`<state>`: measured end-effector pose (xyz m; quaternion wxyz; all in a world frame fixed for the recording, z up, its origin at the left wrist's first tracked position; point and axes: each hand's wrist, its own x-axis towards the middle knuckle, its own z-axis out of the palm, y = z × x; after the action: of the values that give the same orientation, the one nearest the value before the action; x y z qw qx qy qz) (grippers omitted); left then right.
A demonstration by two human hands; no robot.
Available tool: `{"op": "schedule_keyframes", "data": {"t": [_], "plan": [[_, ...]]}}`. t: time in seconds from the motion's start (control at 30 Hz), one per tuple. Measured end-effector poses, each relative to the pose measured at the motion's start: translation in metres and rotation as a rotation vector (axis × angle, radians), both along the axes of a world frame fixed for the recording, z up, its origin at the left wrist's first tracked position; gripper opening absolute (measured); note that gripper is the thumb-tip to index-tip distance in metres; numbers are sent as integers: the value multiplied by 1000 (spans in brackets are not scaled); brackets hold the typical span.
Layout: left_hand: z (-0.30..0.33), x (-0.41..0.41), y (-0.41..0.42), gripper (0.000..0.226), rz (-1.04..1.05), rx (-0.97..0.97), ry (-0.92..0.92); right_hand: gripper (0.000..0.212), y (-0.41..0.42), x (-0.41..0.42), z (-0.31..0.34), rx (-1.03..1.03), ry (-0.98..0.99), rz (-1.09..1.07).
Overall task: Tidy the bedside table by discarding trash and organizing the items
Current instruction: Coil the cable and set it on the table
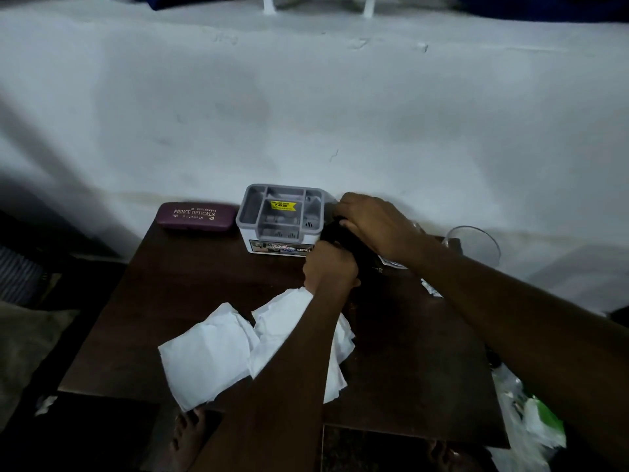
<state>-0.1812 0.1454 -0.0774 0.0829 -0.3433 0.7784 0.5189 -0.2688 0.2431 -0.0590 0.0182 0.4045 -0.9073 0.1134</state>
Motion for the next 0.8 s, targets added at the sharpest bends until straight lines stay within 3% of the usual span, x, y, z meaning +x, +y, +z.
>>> {"op": "schedule_keyframes", "data": {"t": [0.2,0.37,0.5,0.6,0.8], "plan": [[-30,-10,5,55,125,95,55,24,3,12,-6,94,256,-73],[-3,-1,6,23,102,188,44,40,12,34,-3,-55,189,-239],[-13,-2,3,43,118,90,47,28,15,83,-9,-89,45,-393],[-3,7,-2,32,129,60,35,18,17,112,-20,-40,-27,-428],[-3,19,-6,37,61,-35,93,31,13,111,-22,97,-27,-482]]}}
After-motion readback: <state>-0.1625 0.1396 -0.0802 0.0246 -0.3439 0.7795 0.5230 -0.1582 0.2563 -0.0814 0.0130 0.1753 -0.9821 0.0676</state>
